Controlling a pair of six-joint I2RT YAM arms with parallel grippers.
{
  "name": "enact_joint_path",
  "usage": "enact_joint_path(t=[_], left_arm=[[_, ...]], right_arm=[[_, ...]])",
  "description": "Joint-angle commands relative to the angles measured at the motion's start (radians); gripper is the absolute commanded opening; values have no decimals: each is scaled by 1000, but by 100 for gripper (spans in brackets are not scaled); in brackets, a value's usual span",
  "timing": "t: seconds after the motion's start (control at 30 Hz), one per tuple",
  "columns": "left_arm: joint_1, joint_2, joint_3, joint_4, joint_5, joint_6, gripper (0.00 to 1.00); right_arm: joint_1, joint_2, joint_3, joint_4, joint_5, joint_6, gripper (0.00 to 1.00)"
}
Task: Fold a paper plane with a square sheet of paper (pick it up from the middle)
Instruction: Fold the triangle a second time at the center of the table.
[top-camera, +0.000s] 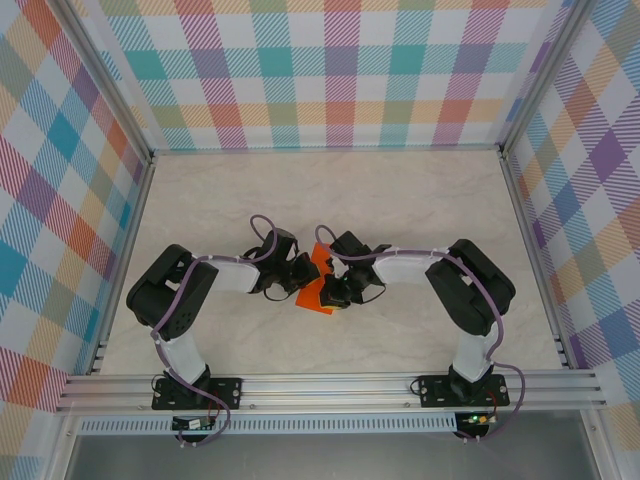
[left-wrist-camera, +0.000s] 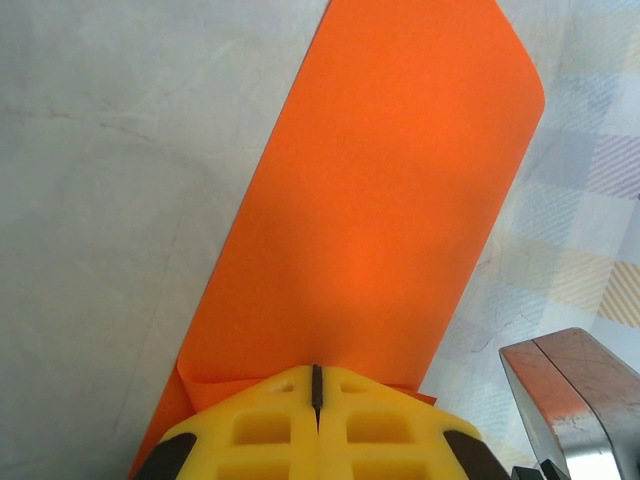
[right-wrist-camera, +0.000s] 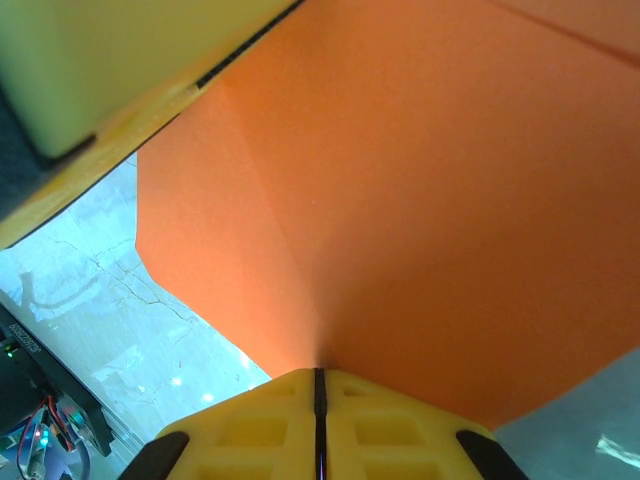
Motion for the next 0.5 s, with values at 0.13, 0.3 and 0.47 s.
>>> enact_joint_path(t=[0.13,0.3,0.47], left_arm=[[-5,39,-36,-90,-29,6,0],[-5,42,-39,-87,-28,4,0],[-6,41,-45,-88,-33,5,0]], right_arm=[[-5,-23,-74,-8,-8,23,9],[-15,-44,-131,71,-38,61,9],[-19,-67,-187,174,-69,92,9]])
